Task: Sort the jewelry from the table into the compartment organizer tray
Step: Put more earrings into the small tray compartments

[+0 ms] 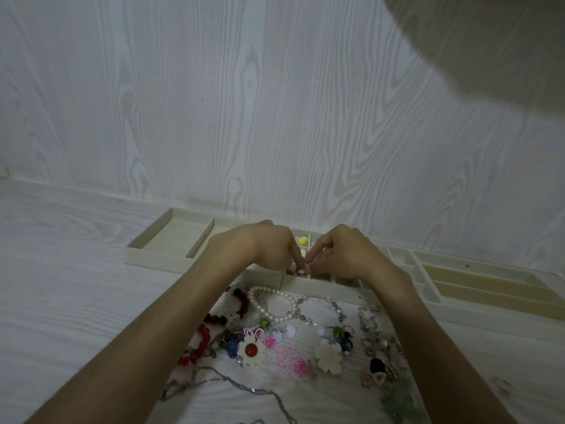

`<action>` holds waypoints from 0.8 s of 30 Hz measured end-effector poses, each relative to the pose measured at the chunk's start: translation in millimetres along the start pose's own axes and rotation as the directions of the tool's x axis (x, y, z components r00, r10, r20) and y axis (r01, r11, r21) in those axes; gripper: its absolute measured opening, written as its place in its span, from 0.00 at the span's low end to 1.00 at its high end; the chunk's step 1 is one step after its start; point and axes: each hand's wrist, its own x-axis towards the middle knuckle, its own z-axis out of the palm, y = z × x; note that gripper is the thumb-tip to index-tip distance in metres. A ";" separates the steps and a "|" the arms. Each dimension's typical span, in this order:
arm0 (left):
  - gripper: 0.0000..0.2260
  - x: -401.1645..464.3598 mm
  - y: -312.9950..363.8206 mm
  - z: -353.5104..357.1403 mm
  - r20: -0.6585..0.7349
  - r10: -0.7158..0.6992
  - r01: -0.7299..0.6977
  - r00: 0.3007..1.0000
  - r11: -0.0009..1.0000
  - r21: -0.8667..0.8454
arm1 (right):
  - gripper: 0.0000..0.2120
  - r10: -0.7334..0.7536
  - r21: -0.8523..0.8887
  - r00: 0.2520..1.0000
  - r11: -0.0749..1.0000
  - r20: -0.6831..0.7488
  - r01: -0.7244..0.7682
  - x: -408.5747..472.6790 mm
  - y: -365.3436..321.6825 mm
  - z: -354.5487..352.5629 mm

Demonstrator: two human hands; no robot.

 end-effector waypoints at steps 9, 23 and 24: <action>0.16 -2.2 2.7 -1.9 0.053 -0.043 0.044 0.998 0.999 -0.012 | 0.01 -0.099 0.121 0.995 0.988 0.030 0.095 4.0 5.9 5.5; 0.09 17.0 -11.6 12.6 -0.316 -0.184 0.119 0.931 0.969 -0.216 | 0.04 -0.104 -0.253 0.922 0.945 0.373 0.209 32.3 -22.6 -18.4; 0.09 19.8 -11.0 15.9 -0.354 -0.210 0.127 0.911 0.961 -0.245 | 0.05 -0.116 -0.252 0.923 0.943 0.367 0.219 30.8 -23.3 -20.8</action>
